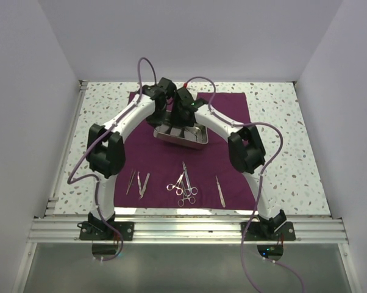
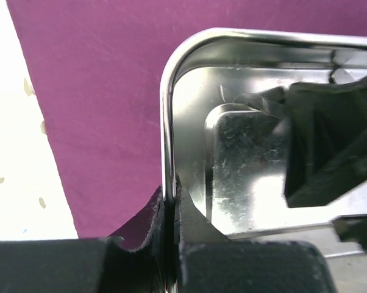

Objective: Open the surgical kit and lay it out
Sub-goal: Adjust the container in the surgical kit, then pick up the medical item from the container.

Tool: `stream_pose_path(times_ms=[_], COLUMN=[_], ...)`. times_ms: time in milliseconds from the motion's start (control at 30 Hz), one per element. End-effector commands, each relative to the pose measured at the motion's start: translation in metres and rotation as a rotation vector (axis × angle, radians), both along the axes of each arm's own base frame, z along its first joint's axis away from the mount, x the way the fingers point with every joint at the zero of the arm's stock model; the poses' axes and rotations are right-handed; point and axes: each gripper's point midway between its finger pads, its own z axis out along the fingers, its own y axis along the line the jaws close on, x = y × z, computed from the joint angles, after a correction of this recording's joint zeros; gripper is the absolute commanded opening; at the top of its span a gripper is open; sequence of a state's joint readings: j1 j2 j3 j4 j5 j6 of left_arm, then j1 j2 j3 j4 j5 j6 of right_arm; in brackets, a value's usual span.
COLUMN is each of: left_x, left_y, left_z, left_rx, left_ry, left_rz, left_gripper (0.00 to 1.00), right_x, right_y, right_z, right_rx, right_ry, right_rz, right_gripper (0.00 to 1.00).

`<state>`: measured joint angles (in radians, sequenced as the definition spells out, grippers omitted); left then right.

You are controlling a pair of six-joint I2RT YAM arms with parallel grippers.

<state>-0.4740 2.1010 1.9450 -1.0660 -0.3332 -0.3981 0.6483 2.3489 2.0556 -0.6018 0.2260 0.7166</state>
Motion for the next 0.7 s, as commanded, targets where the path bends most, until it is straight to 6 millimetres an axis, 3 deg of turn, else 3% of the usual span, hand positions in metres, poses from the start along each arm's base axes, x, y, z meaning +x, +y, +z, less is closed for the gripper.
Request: stream_pose_path(times_ms=[0, 133, 333, 400, 533, 667], left_x=[0.003, -0.020, -0.041, -0.048, -0.053, -0.054], left_y=[-0.021, -0.039, -0.058, -0.064, -0.064, -0.062], left_z=[0.004, -0.053, -0.104, -0.115, -0.127, -0.130], left_rx=[-0.098, -0.226, -0.346, -0.391, -0.397, -0.386], left_ry=[-0.072, 0.018, 0.102, 0.128, 0.138, 0.135], left_rz=[-0.020, -0.022, -0.013, -0.014, -0.009, -0.009], left_gripper=[0.00, 0.00, 0.00, 0.00, 0.00, 0.00], right_x=[-0.028, -0.032, -0.034, -0.032, -0.024, -0.019], right_y=[0.000, -0.010, -0.024, -0.029, -0.039, -0.042], right_z=[-0.001, -0.006, -0.018, -0.020, -0.006, 0.005], right_rx=[-0.023, -0.051, -0.094, -0.122, -0.169, -0.203], right_ry=[0.064, 0.066, 0.079, 0.072, 0.020, -0.026], right_rz=[0.024, 0.021, 0.020, 0.023, 0.036, 0.080], right_gripper=[0.61, 0.60, 0.59, 0.59, 0.59, 0.59])
